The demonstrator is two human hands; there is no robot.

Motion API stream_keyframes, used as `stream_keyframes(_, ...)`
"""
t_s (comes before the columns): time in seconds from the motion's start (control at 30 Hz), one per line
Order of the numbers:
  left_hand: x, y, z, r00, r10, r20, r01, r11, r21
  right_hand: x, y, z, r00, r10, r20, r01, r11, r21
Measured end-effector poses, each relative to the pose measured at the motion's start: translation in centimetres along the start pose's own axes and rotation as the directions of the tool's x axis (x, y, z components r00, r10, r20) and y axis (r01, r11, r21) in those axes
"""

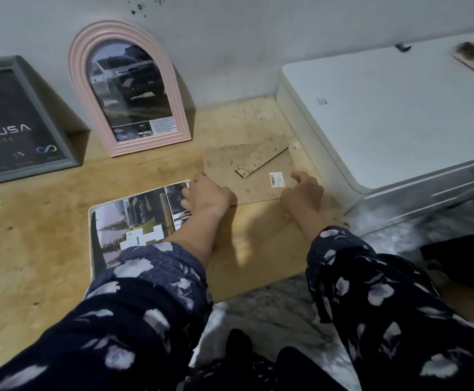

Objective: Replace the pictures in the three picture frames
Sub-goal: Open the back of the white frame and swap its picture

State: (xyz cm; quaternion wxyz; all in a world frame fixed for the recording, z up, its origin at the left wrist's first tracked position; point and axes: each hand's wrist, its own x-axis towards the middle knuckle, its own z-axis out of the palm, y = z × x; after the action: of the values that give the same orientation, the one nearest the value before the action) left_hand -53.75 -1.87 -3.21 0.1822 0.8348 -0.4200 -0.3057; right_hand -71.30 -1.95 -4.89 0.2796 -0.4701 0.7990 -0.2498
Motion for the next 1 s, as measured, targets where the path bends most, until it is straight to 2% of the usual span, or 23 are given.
stream_keyframes(0.1,0.4,0.0,-0.2,0.999,-0.031,-0.017,0.03,0.996,-0.08,0.2,0.0,0.1,0.999,0.049,-0.011,-0.048,0.995,0.086)
stream_keyframes(0.27,0.9,-1.1,-1.0,0.999,0.04,0.024,-0.034,0.979,-0.201,0.0,-0.6,0.3,0.988,0.155,0.009,-0.152,0.949,0.276)
stream_keyframes(0.43,0.8,-3.9,-4.2,0.997,0.062,-0.054,-0.073,0.971,-0.226,-1.3,-3.0,1.7,0.995,0.015,0.098,-0.046,0.944,0.325)
stream_keyframes(0.53,0.8,-6.3,-6.5,0.994,0.042,-0.099,-0.065,0.967,-0.245,-2.8,-4.5,2.6,0.984,-0.035,0.173,-0.034,0.923,0.383)
stream_keyframes(0.77,-0.9,-13.3,-11.2,0.984,-0.048,-0.17,0.005,0.97,-0.243,-8.0,-6.7,5.9,0.955,-0.135,0.265,0.059,0.96,0.275)
stream_keyframes(1.0,-3.2,-18.2,-12.7,0.979,-0.12,-0.165,0.078,0.967,-0.243,-11.4,-6.4,8.1,0.928,-0.181,0.324,0.137,0.978,0.155)
